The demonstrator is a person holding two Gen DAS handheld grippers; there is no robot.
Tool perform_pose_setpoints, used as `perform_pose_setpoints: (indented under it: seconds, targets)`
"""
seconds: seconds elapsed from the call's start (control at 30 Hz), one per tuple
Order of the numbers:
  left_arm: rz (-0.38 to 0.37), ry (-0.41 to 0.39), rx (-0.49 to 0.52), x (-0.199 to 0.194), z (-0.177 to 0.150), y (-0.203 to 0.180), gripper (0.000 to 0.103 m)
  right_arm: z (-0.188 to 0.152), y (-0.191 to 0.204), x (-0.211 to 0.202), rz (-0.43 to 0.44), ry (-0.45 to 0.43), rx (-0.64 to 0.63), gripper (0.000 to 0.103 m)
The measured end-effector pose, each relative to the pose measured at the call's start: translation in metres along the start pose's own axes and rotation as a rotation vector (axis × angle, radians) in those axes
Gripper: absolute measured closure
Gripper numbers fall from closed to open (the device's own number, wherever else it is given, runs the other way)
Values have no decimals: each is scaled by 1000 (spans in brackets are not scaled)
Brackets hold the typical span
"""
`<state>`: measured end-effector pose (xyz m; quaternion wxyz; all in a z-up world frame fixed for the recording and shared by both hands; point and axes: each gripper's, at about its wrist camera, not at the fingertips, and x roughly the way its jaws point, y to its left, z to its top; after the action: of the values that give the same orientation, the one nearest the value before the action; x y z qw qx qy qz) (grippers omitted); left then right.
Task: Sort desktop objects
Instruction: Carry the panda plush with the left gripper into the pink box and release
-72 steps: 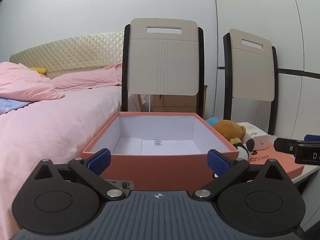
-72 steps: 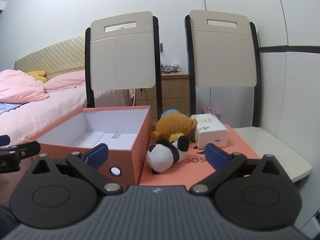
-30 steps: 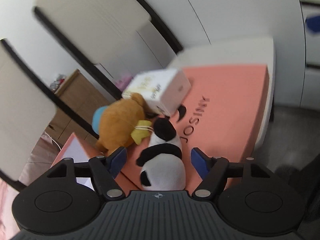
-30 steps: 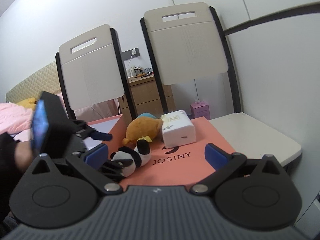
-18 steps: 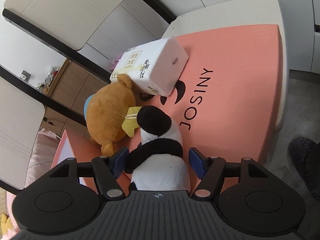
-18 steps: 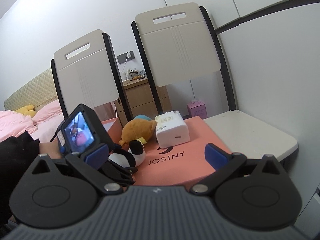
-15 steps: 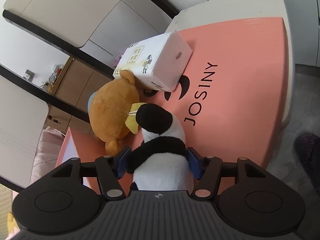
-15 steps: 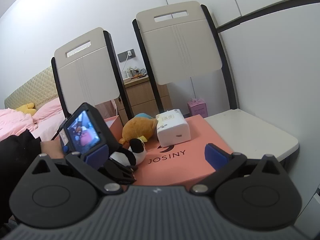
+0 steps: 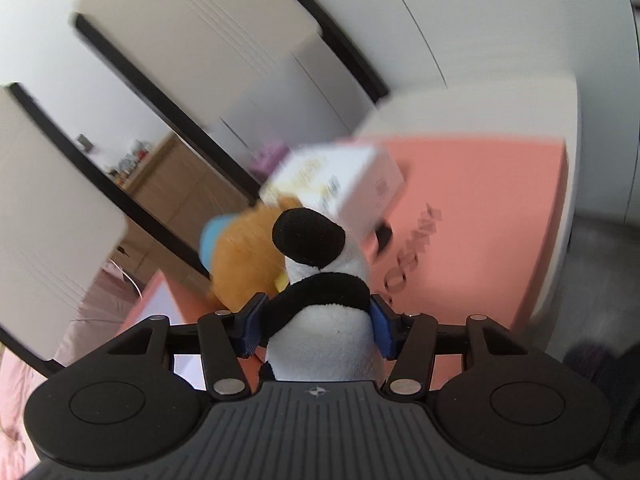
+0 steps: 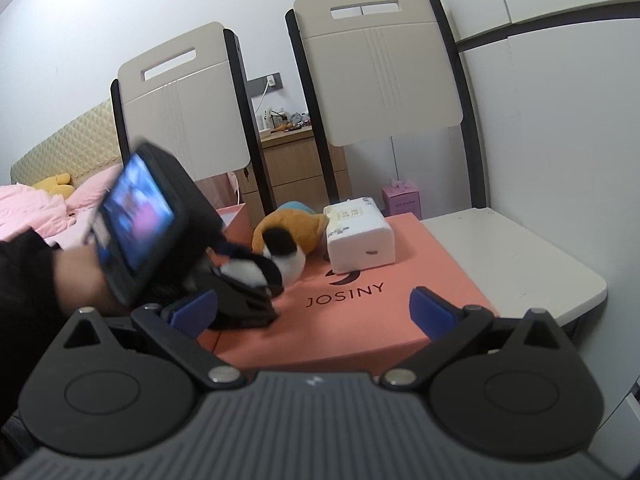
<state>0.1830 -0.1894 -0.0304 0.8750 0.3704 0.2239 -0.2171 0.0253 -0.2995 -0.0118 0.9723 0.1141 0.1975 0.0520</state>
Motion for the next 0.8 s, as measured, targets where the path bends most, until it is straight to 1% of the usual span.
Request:
perform_pose_setpoints:
  seconds: [0.1, 0.17, 0.23, 0.33, 0.47, 0.6, 0.67, 0.8]
  targets:
    - [25, -70, -91, -28, 2, 23, 45, 0, 6, 3, 2, 0, -4, 0]
    - [60, -107, -149, -45, -3, 41, 45, 0, 11, 6, 9, -3, -3, 0]
    - [89, -127, -210, -60, -12, 60, 45, 0, 16, 10, 20, -4, 1, 0]
    - [131, -135, -313, -72, -35, 89, 45, -1, 31, 19, 39, 4, -13, 0]
    - [172, -107, -445, -74, -72, 120, 44, -3, 53, 32, 69, 15, -42, 0]
    - [214, -50, -571, -65, -112, 140, 44, -4, 71, 44, 99, 32, -45, 0]
    - [225, -24, -629, -59, -129, 143, 44, -4, 80, 49, 115, 38, -56, 0]
    - [244, 29, -695, -49, -153, 141, 44, -4, 93, 60, 132, 45, -68, 0]
